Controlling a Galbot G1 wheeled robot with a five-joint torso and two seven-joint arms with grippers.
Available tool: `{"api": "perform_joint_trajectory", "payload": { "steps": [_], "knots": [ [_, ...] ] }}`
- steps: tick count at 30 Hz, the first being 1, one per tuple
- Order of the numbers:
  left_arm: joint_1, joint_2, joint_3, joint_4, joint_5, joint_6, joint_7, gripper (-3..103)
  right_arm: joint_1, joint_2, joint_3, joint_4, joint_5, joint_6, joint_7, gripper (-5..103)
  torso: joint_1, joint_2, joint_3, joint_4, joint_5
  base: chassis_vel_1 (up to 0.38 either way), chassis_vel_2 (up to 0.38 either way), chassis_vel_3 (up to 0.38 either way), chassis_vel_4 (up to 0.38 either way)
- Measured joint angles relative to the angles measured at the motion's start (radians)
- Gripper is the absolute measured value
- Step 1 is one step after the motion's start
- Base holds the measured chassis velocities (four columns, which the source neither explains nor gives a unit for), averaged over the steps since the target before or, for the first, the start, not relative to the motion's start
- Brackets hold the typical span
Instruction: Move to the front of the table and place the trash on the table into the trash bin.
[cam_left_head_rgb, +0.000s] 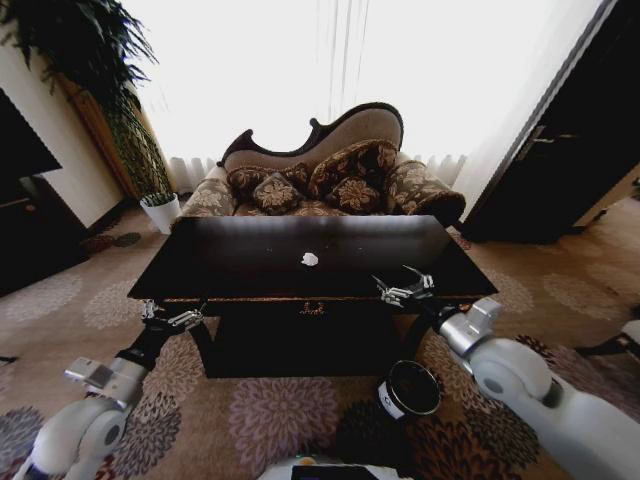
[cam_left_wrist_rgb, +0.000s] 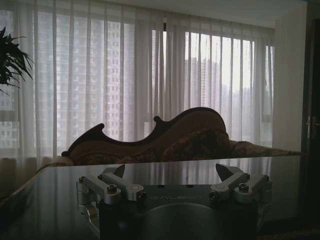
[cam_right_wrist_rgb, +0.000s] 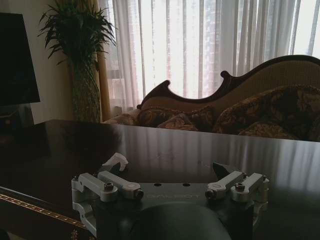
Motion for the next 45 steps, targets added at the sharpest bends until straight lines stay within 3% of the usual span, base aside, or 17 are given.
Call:
{"api": "perform_joint_trajectory", "payload": {
  "steps": [3, 6, 7, 10, 12, 15, 26, 33, 45],
  "knots": [
    [0.000, 0.000, 0.000, 0.000, 0.000, 0.000, 0.000, 100, 0.107, -0.010, -0.095, -0.028, 0.025, -0.016, 0.019, 100, 0.000, 0.000, 0.000, -0.0001, 0.0000, 0.000, 0.000, 0.000, 0.000],
    [0.000, 0.000, 0.000, 0.000, 0.000, 0.000, 0.000, 100, 0.300, -0.008, -0.284, -0.087, 0.043, -0.033, 0.041, 100, 0.000, 0.000, 0.000, 0.0001, 0.0000, 0.000, 0.000, 0.000, 0.000],
    [0.000, 0.000, 0.000, 0.000, 0.000, 0.000, 0.000, 100, 0.300, -0.008, -0.284, -0.087, 0.043, -0.033, 0.041, 100, 0.000, 0.000, 0.000, 0.0001, 0.0000, 0.000, 0.000, 0.000, 0.000],
    [0.000, 0.000, 0.000, 0.000, 0.000, 0.000, 0.000, 100, 0.492, 0.018, -0.467, -0.135, 0.055, -0.052, 0.061, 100, 0.000, 0.000, 0.000, 0.0000, -0.0001, 0.000, 0.000, 0.000, 0.000],
    [0.000, 0.000, 0.000, 0.000, 0.000, 0.000, 0.000, 100, 0.527, 0.025, -0.497, -0.143, 0.055, -0.054, 0.064, 100, 0.000, 0.000, 0.000, 0.0000, -0.0002, 0.000, 0.000, 0.000, 0.000],
    [0.000, 0.000, 0.000, 0.000, 0.000, 0.000, 0.000, 100, 0.683, 0.077, -0.647, -0.188, 0.061, -0.070, 0.085, 100, 0.000, 0.000, 0.000, 0.0003, -0.0001, 0.000, 0.000, 0.000, 0.000],
    [0.000, 0.000, 0.000, 0.000, 0.000, 0.000, 0.000, 100, 0.839, 0.150, -0.833, -0.320, 0.035, -0.076, 0.084, 100, 0.000, 0.000, 0.000, -0.0001, 0.0000, 0.000, 0.000, 0.000, 0.000],
    [0.000, 0.000, 0.000, 0.000, 0.000, 0.000, 0.000, 100, 1.034, 0.238, -0.998, -0.416, 0.028, -0.077, 0.089, 100, 0.000, 0.000, 0.000, 0.0003, -0.0003, 0.000, 0.000, 0.000, 0.000],
    [0.000, 0.000, 0.000, 0.000, 0.000, 0.000, 0.000, 100, 1.131, 0.305, -1.101, -0.480, 0.019, -0.079, 0.095, 100, 0.000, 0.000, 0.000, 0.0000, -0.0002, 0.000, 0.000, 0.000, 0.000]
  ]
}}
